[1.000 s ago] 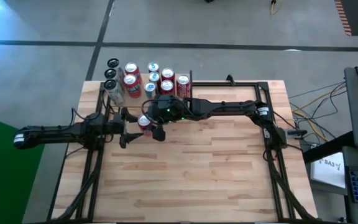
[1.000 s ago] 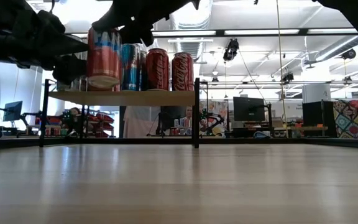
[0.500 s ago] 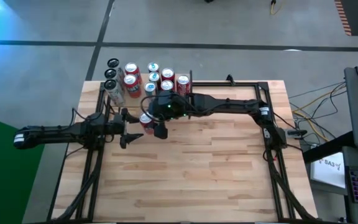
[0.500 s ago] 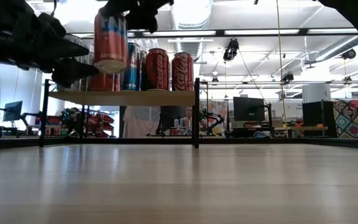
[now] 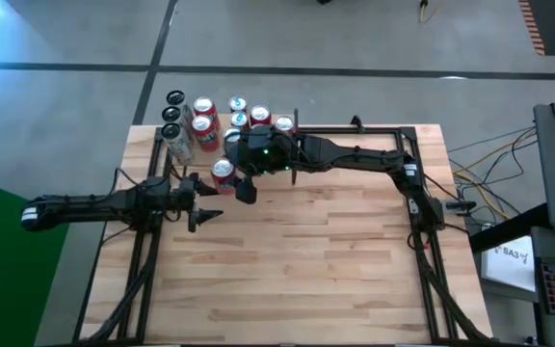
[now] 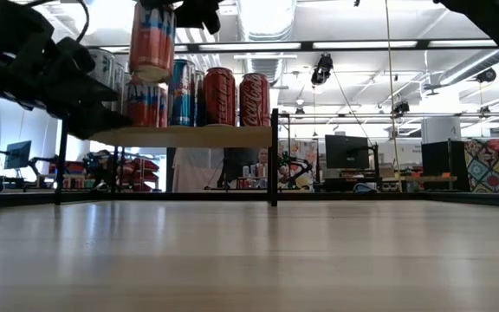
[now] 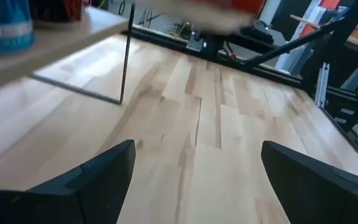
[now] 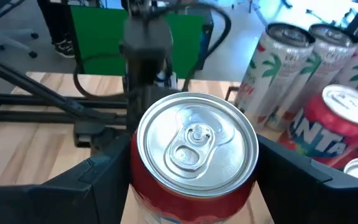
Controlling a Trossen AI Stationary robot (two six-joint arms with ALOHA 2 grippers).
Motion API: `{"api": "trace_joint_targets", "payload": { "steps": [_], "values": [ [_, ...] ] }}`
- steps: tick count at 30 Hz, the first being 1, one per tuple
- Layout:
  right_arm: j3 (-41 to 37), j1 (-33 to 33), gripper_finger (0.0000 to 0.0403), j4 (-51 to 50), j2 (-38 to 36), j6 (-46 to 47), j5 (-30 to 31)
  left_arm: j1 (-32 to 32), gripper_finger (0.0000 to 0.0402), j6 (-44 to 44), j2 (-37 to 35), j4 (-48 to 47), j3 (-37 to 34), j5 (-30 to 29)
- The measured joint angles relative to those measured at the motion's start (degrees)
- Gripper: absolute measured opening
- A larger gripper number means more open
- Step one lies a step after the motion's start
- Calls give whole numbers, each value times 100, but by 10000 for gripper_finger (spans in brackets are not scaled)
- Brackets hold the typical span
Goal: Place canned beverage on shelf
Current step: Put the red soda can on the shelf aligned with the other red soda cans
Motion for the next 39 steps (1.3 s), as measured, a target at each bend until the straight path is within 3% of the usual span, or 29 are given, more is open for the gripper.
{"api": "trace_joint_targets", "payload": {
  "steps": [11, 26, 39],
  "values": [
    [225, -106, 276, 404, 0, -375, -36, -178, 334, -460, -7, 677, -254, 357],
    [235, -221, 275, 1247, 270, -697, -76, -1030, 334, -1136, 131, 93, -340, 479],
    [233, -267, 275, 1442, 556, -672, -53, -1137, 334, -1199, 136, -5, -340, 506]
  ]
}}
